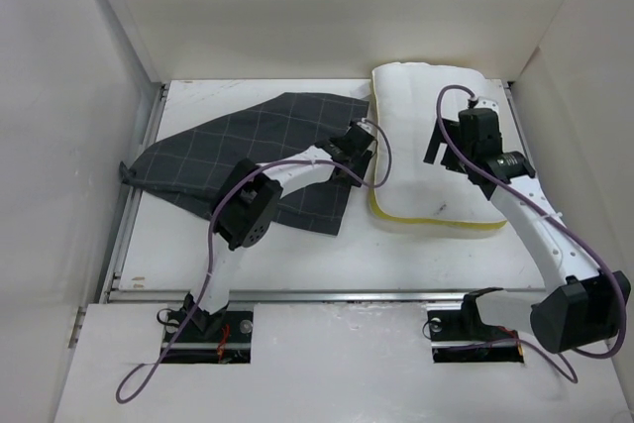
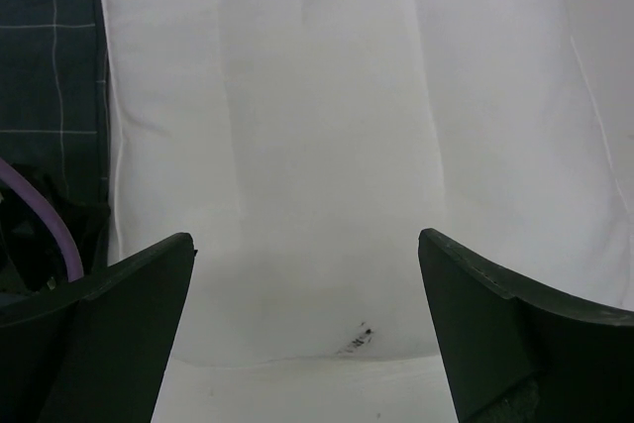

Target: Put the pillow into the pillowcase

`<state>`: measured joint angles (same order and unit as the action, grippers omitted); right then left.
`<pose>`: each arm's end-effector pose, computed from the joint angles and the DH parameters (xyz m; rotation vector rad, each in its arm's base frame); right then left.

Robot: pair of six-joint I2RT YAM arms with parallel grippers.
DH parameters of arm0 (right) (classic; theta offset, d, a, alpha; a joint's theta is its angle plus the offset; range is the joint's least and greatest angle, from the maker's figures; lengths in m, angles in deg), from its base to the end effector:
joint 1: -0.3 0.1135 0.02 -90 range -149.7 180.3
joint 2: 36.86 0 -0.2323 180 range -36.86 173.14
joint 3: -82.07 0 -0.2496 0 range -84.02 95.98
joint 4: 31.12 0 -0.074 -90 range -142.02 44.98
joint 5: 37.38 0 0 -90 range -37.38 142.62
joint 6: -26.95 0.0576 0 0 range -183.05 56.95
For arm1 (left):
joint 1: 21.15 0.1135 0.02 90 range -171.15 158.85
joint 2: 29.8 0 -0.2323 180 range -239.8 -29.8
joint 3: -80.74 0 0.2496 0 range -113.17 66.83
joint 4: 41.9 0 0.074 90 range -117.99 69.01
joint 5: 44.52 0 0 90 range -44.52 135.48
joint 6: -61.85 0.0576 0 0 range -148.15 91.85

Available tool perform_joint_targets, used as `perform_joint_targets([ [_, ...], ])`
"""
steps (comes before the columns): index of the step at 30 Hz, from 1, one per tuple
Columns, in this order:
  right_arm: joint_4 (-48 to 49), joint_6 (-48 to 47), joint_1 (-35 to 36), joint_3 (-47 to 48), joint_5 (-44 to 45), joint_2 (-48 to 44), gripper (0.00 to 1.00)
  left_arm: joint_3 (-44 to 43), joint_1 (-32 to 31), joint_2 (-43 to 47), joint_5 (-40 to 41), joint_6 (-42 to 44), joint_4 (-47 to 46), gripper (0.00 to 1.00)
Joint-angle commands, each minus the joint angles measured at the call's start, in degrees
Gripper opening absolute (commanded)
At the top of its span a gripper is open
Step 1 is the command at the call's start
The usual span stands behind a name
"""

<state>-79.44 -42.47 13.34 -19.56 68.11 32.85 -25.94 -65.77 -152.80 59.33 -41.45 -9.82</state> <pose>0.2820 0.0495 0.2863 0.2887 2.2145 0.0127 0.3459 -0.3219 0.1410 0.5387 2.3299 -0.1855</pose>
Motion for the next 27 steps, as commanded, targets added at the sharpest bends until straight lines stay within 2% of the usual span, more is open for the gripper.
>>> perform_joint_targets([
  [1, 0.05, 0.69, -1.52, -0.39, 1.21, -1.86, 1.0, -4.52, -0.03, -0.13, -1.45, 1.17, -1.65, 0.59],
  [3, 0.05, 0.69, -2.31, -0.92, 1.21, -2.39, 1.0, -4.52, -0.03, -0.83, -1.45, 1.17, -1.65, 0.59],
  [5, -0.47, 0.69, -3.1, -0.92, 0.6, -2.39, 1.0, -4.52, -0.03, -1.53, -1.98, 1.17, -1.65, 0.5],
  [6, -0.48, 0.69, -3.11, -0.92, 0.6, -2.91, 1.0, -4.52, -0.03, -2.24, -1.98, 1.17, -1.65, 0.36],
  [8, -0.48, 0.69, -3.11, -1.45, 0.6, -2.92, 1.0, -5.14, -0.03, -2.24, -1.98, 1.17, -1.65, 0.29],
  [12, -0.48, 0.69, -3.11, -1.45, 0.6, -2.92, 1.0, -5.14, -0.03, -2.77, -2.51, 2.22, -1.65, 0.3],
  [15, -0.48, 0.69, -3.11, -1.45, 0.6, -2.92, 1.0, -5.14, -0.03, -2.77, -3.21, 2.23, -1.65, 0.44],
  [18, -0.48, 0.69, -3.11, -1.45, 0.6, -2.92, 1.0, -5.14, -0.64, -2.77, -3.21, 2.23, -2.18, 0.46],
  [20, 0.05, 0.69, -3.11, -1.98, 0.6, -2.92, 1.0, -5.66, -0.64, -4.08, -3.21, 2.23, -2.18, 0.4],
  [22, 0.05, 0.69, -3.11, -1.98, 0.6, -2.92, 1.0, -6.27, -0.64, -4.79, -3.21, 2.23, -1.56, 0.3],
  [23, 0.05, 0.69, -3.11, -2.5, 0.6, -2.92, 1.0, -6.8, -0.64, -5.32, -3.21, 2.23, -0.95, 0.19],
  [25, 0.05, 0.69, -3.11, -2.5, 0.6, -2.92, 1.0, -6.81, -0.64, -5.32, -1.64, 2.23, -0.34, 0.04],
  [27, 0.05, 0.69, -3.11, -2.5, -0.01, -2.92, 1.0, -7.42, -0.64, -5.32, -1.63, 2.23, 0.36, 0.0],
])
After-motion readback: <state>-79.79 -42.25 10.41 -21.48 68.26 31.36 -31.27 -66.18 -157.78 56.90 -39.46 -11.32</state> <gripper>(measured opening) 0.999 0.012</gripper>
